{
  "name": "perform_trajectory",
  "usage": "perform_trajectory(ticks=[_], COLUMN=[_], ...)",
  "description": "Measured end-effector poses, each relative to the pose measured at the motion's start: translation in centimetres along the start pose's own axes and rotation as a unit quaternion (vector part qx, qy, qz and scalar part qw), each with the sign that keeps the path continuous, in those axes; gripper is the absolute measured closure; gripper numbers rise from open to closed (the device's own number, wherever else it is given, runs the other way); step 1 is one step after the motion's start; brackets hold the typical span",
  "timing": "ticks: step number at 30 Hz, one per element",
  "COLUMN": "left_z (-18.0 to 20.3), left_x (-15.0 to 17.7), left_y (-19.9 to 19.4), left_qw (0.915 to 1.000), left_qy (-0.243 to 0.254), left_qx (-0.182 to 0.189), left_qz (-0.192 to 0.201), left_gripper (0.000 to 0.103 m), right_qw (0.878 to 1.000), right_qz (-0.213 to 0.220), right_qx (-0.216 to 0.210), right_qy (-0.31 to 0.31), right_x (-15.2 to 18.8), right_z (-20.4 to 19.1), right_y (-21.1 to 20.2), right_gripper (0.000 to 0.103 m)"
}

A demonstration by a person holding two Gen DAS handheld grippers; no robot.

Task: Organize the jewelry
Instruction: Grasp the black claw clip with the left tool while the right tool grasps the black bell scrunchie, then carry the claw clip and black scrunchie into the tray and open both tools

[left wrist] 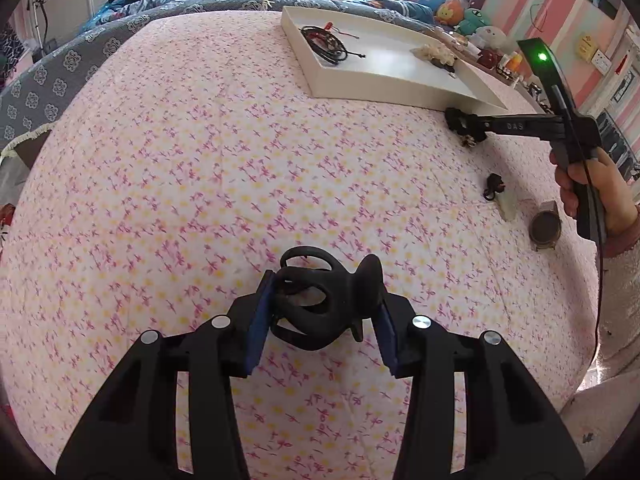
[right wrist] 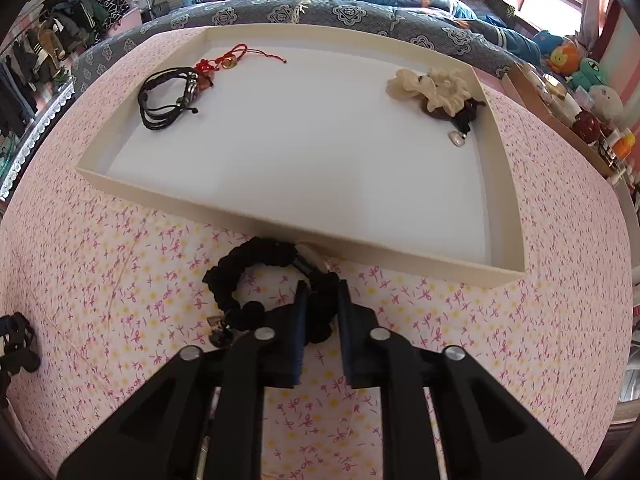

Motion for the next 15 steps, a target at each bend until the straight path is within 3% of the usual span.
perform_trajectory(ticks=[8,15], left_z=[-0.2,2.2], left_x=[-3.7,-10.5], left_y=[-2.3,-3.6], left_qw=[0.9992,0.9970], left_qy=[0.009,0.036], left_qx=[-0.016,-0.025], left_qz=[0.035,0.064], left_gripper=[0.059,0.059], right_qw=[0.999,0.997], right_qz=[0.027,0.071], right_qx=[-0.010,-0.011], right_qy=[0.019,0.033], right_x=[-0.1,-1.2], right_z=[1.5,3.4], right_y=[-1.7,-5.4], right_gripper=[0.091,0.092])
Point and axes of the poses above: each gripper's, at about its wrist camera, not at the fingertips, and y roughly the way its jaws point, z to its right, x to its underside, the point moved 10 cm from there along y, roughly the way its jaws point, and after that the axes turned 3 degrees about -y, right-handed, at the moved point
